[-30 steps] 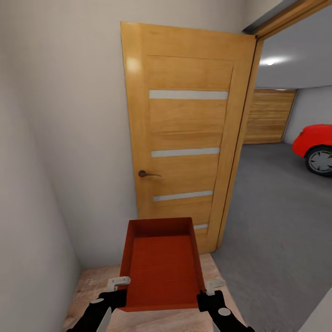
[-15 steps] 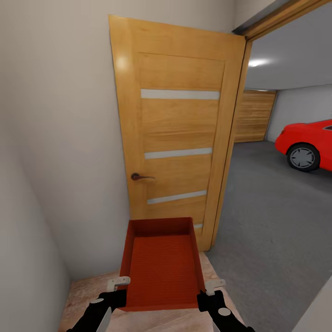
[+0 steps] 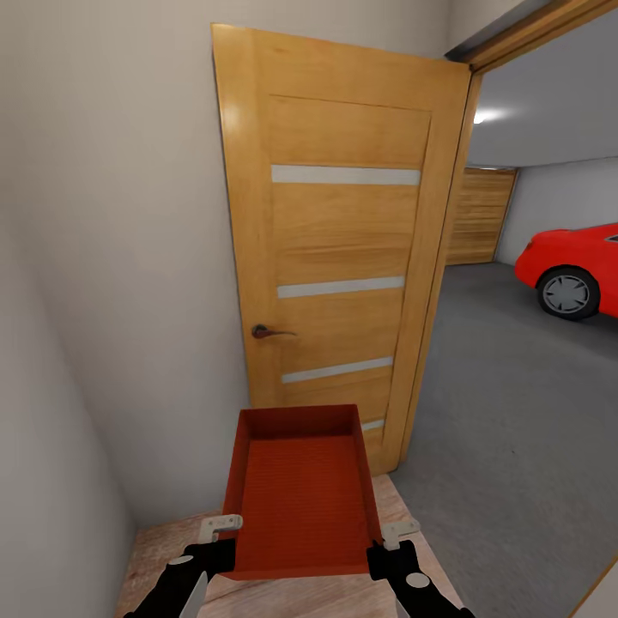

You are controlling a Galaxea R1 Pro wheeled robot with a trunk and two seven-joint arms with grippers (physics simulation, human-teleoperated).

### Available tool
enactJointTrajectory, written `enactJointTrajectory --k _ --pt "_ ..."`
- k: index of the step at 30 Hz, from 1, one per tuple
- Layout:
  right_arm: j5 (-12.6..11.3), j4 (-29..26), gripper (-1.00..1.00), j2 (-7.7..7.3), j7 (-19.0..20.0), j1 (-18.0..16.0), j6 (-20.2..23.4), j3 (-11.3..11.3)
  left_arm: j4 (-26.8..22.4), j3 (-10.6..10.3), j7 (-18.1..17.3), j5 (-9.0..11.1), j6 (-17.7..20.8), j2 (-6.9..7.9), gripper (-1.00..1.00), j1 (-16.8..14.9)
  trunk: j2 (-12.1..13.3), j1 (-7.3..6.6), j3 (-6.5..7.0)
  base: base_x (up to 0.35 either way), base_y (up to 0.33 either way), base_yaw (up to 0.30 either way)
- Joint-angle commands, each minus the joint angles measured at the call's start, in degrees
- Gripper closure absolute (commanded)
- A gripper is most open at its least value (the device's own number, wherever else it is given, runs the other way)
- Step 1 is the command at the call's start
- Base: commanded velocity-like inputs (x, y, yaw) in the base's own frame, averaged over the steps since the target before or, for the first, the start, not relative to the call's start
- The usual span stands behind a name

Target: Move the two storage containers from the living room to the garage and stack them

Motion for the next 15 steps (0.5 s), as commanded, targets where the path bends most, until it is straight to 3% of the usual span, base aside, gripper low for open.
enactJointTrajectory --k 1,10,15 --pt "-0.4 0.1 1.0 1.45 0.5 0.0 -0.1 0.7 -0.2 0.4 1.4 -1.1 -3.3 -0.08 1.0 0.0 -0.1 0.02 -0.03 0.0 0.0 0.0" --pt "-0.4 0.1 1.0 1.45 0.5 0.0 -0.1 0.7 -0.2 0.4 1.3 -1.1 -3.3 -0.07 1.0 0.0 -0.1 0.02 -0.03 0.0 0.0 -0.006" --pt "-0.4 0.1 1.0 1.45 0.5 0.0 -0.1 0.7 -0.2 0.4 1.4 -1.1 -3.3 -0.07 1.0 0.0 -0.1 0.02 -0.03 0.0 0.0 -0.207"
